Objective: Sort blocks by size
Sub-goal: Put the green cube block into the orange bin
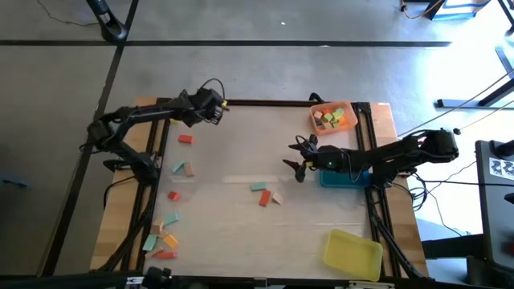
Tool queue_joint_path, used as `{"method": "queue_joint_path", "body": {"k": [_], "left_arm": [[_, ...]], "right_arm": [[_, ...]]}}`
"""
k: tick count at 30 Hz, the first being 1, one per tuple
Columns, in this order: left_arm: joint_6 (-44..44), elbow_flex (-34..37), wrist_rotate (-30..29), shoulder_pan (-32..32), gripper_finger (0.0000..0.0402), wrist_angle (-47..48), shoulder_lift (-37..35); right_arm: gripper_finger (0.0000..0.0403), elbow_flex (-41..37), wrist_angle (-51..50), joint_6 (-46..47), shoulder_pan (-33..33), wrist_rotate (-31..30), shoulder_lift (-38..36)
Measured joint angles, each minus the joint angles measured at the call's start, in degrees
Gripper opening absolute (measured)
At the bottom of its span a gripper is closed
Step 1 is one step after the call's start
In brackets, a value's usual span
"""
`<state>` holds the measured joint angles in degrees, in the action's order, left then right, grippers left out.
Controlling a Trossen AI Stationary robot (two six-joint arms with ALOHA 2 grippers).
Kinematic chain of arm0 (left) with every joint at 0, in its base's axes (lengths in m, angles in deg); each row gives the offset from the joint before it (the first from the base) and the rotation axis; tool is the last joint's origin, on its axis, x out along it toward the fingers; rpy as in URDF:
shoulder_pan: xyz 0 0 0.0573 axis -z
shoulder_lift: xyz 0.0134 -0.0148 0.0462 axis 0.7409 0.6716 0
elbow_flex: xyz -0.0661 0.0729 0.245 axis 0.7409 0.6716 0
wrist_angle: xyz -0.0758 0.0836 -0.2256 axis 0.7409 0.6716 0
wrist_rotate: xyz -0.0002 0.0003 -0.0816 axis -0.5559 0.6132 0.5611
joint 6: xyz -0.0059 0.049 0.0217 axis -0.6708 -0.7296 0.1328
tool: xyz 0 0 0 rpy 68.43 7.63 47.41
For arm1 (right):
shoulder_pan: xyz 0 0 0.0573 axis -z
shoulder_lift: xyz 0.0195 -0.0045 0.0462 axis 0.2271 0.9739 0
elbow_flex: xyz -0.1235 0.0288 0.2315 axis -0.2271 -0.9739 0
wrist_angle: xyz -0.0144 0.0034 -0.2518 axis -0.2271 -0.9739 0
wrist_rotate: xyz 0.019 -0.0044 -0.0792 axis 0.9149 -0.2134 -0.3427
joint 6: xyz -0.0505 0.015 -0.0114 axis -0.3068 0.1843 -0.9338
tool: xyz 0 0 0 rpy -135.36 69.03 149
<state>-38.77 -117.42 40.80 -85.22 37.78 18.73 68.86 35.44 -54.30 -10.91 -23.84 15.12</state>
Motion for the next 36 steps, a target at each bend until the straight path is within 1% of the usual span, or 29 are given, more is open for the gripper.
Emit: {"method": "queue_joint_path", "body": {"k": [4,7,10,15,18,26,33,36], "left_arm": [[-1.7,0.0,0.7,-4.2,0.0178,1.8,3.3],[-2.9,-0.8,0.8,-6.6,0.0138,4.8,5.6],[-3.9,-3.1,0.8,-8.5,0.0094,8.0,8.2],[-7.2,-6.5,0.8,-10.5,0.0033,8.5,12.2],[-7.6,-7.4,0.8,-11.6,0.0008,8.4,14.1],[-7.4,-7.4,0.3,-14.7,0.0002,12.3,17.7],[-8.4,-7.4,0.2,-15.9,0.0003,11.0,17.9],[-10.2,-7.4,2.8,-15.5,0.0001,11.6,17.8]], "right_arm": [[0.0301,0.0,0.0,-1.2,0.0,-0.3,0.0],[0.0301,0.0,0.2,-1.5,0.0,-0.3,0.0],[0.0301,0.0,0.6,-1.6,0.0,-0.3,0.0],[0.0301,0.0,0.6,-1.6,0.0,-1.5,0.0],[0.0301,0.0,0.5,-1.5,0.0,-1.5,0.0],[0.0301,0.0,0.4,-1.5,0.0,-1.4,0.0],[0.0301,0.0,0.4,-1.4,0.0,-1.3,0.0],[0.0301,0.0,0.1,-1.4,0.0,-1.3,0.0]]}}
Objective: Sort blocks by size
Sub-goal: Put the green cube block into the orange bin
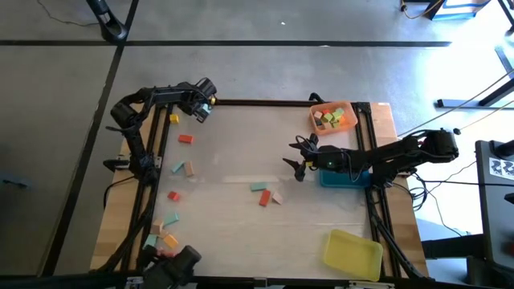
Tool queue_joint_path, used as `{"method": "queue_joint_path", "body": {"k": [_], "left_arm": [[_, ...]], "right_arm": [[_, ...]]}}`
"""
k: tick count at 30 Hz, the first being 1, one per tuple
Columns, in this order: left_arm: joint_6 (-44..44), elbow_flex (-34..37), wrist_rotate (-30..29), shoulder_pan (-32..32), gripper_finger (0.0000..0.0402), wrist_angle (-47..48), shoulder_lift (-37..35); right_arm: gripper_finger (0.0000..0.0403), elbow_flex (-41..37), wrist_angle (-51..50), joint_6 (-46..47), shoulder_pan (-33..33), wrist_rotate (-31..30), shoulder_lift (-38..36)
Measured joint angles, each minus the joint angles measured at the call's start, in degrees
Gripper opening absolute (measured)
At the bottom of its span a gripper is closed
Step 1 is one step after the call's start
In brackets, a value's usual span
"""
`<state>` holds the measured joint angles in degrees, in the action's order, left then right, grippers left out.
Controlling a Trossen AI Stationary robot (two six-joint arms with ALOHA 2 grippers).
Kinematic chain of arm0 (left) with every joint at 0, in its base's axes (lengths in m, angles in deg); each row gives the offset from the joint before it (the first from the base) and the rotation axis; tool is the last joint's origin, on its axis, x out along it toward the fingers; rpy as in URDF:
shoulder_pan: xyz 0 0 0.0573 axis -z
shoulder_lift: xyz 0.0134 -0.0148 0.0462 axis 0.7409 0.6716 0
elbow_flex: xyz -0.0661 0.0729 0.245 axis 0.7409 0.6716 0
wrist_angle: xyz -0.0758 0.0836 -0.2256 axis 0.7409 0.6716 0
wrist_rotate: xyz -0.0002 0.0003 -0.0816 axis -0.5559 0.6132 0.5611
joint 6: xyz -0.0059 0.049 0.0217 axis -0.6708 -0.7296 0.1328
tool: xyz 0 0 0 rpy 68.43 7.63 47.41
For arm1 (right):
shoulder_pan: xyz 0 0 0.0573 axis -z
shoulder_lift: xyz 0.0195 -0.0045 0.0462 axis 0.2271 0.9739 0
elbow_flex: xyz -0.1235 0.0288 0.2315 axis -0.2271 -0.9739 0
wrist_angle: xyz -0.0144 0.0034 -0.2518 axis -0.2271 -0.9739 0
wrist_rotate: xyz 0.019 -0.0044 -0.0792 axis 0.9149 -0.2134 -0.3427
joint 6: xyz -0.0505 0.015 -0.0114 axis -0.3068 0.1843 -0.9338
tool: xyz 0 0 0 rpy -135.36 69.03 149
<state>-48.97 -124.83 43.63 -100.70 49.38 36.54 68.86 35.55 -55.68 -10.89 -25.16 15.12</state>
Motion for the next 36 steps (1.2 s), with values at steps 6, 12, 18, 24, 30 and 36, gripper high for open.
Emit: {"method": "queue_joint_path", "body": {"k": [6,12,18,24,30,36], "left_arm": [[-1.6,-0.1,3.1,5.3,0.0001,2.0,-0.4],[-0.2,0.1,5.7,12.9,0.0002,7.1,-2.1],[2.7,0.2,7.1,22.6,0.0004,10.3,-5.0],[8.7,0.2,5.3,30.4,0.0002,13.6,-13.7],[5.1,3.0,4.5,34.7,0.0011,6.6,-25.3],[4.3,8.8,4.8,32.6,0.0084,1.4,-33.2]], "right_arm": [[0.0301,0.0,-1.0,0.0,0.0,0.0,0.0],[0.0301,0.0,-1.0,0.0,0.0,0.0,0.0],[0.0301,0.0,-1.2,0.0,0.0,0.0,0.0],[0.0301,0.0,-1.6,0.3,0.0,0.0,0.0],[0.0301,0.0,-1.7,0.3,0.0,0.0,0.0],[0.0301,0.0,-4.0,0.5,0.0,3.1,0.0]]}}
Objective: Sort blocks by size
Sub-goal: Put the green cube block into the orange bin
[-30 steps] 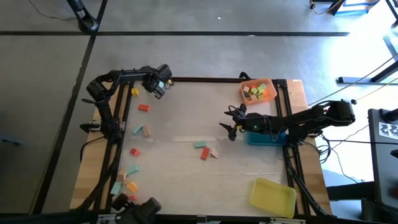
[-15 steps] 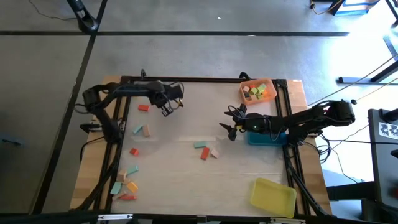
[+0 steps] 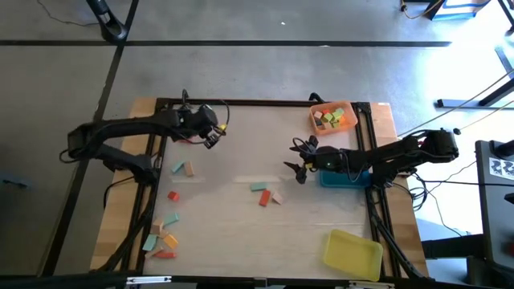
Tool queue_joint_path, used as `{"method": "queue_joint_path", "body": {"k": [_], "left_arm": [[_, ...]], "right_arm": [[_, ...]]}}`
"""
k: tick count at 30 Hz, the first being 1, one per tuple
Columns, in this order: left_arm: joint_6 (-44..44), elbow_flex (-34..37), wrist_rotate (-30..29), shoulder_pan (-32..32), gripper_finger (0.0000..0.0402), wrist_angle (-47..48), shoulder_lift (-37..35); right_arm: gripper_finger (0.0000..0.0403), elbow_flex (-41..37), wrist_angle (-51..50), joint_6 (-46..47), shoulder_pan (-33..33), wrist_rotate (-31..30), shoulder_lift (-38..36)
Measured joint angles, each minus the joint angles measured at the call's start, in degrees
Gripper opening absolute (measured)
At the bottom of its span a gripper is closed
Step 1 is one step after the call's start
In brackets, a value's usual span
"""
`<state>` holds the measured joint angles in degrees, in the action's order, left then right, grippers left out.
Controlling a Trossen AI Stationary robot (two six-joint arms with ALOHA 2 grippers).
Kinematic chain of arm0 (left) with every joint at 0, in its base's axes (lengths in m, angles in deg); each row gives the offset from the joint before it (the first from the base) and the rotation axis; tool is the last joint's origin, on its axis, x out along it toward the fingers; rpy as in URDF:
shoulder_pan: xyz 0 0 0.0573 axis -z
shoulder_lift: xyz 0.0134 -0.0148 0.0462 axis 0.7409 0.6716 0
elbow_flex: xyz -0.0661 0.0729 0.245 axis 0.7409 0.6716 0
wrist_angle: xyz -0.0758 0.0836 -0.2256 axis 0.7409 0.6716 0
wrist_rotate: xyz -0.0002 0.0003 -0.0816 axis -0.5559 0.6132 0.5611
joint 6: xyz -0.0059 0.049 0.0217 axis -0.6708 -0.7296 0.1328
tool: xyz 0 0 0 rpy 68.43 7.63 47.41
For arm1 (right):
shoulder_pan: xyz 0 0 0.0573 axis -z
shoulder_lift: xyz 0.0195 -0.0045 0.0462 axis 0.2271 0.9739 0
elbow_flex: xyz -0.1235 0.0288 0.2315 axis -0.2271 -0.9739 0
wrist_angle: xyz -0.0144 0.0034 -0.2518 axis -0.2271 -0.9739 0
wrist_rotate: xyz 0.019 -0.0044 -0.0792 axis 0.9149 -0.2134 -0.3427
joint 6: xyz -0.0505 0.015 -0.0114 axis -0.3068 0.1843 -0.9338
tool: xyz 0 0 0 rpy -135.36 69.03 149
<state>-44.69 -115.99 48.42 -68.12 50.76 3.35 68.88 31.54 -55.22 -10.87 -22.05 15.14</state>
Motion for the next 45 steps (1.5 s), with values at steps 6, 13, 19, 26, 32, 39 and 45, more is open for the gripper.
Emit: {"method": "queue_joint_path", "body": {"k": [6,13,19,26,32,39,45], "left_arm": [[1.5,6.2,0.3,-5.9,0.0168,-7.0,-0.5],[-4.2,12.1,13.6,-8.5,0.0192,-17.6,-0.2],[-3.0,12.3,13.1,-12.5,0.0194,-18.3,-0.2],[-2.9,12.3,14.0,-17.3,0.0234,-15.3,2.3],[-6.1,12.3,14.2,-18.5,0.0257,-16.1,7.8],[-7.6,12.3,14.3,-19.3,0.0254,-18.0,13.4],[-9.9,12.2,14.6,-19.9,0.0238,-19.4,16.9]], "right_arm": [[0.0301,0.0,-0.3,0.0,0.0,0.4,0.0],[0.0301,0.0,-0.1,0.0,0.0,0.4,0.0],[0.0301,0.0,0.3,0.0,0.0,0.4,0.0],[0.0301,0.0,0.2,0.0,0.0,0.4,0.0],[0.0301,0.0,0.0,-0.1,0.0,0.4,0.0],[0.0301,0.0,0.0,-0.1,0.0,0.4,0.0],[0.0301,0.0,0.0,-0.1,0.0,0.4,0.0]]}}
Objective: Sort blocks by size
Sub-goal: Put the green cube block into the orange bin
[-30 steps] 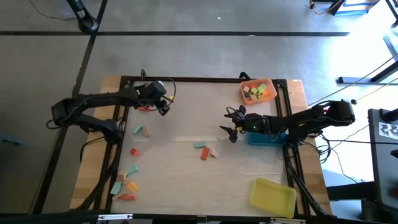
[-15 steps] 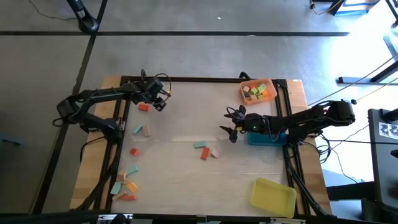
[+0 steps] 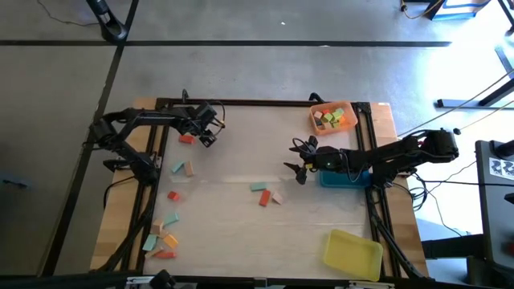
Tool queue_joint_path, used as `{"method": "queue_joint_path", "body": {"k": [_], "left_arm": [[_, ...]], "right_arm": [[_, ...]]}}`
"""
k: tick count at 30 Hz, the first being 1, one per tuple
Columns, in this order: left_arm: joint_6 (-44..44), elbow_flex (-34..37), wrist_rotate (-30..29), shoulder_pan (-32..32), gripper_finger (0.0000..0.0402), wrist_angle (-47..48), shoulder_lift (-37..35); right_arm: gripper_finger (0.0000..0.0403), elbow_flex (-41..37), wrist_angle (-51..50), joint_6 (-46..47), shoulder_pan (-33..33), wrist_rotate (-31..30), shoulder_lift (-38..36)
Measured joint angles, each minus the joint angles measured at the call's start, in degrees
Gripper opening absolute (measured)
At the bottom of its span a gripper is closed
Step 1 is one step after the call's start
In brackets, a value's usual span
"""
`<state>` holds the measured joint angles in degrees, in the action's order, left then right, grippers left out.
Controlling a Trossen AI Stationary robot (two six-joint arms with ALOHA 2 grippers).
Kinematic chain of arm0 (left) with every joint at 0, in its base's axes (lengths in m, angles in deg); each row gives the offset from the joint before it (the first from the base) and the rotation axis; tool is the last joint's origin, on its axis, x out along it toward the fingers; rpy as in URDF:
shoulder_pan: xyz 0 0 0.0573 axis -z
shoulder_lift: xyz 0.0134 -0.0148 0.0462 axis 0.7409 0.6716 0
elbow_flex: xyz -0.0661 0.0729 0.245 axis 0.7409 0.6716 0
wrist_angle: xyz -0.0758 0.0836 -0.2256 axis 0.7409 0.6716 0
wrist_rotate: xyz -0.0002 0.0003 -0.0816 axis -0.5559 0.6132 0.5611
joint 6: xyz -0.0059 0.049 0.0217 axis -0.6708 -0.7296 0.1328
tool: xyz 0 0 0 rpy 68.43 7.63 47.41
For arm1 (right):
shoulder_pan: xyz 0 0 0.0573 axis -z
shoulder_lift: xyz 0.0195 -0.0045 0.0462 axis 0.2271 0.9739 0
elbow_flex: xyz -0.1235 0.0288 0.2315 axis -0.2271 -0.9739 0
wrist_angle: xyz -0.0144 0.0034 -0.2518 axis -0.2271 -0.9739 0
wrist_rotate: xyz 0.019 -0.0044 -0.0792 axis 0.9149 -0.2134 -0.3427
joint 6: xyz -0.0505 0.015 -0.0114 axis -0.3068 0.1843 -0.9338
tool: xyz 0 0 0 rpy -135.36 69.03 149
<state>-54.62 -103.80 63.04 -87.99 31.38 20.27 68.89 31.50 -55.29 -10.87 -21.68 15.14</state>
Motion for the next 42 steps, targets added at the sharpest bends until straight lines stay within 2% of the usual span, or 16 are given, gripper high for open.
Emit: {"method": "queue_joint_path", "body": {"k": [8,13,17,21,26,32,36,42], "left_arm": [[-1.8,0.0,1.0,0.4,0.0116,-1.0,-0.1],[-1.6,0.2,1.7,3.4,0.0114,-0.5,-2.8],[1.1,0.2,5.3,9.0,0.0114,-1.7,-8.3],[3.5,0.1,10.1,15.7,0.012,-7.7,-14.9],[5.8,0.1,15.8,23.4,0.012,-20.8,-20.0],[5.9,0.0,19.4,30.2,0.0123,-37.5,-18.8],[6.8,0.0,19.7,32.9,0.0124,-44.0,-17.2],[13.1,0.0,20.7,34.3,0.0125,-51.6,-15.2]], "right_arm": [[0.0301,0.0,-0.1,-0.6,0.0,0.0,0.0],[0.0301,0.0,1.3,-0.6,0.0,0.0,0.0],[0.0301,0.0,4.8,-2.3,0.0,0.0,0.0],[0.0301,1.3,9.0,-9.1,0.0,1.9,0.0],[0.0301,5.6,10.6,-19.2,-0.1,3.5,0.0],[0.0301,10.8,10.9,-29.1,-0.8,4.0,1.5],[0.0301,12.9,13.7,-35.3,-2.7,2.8,3.6],[0.0301,15.5,21.4,-49.1,-7.7,-4.4,7.2]]}}
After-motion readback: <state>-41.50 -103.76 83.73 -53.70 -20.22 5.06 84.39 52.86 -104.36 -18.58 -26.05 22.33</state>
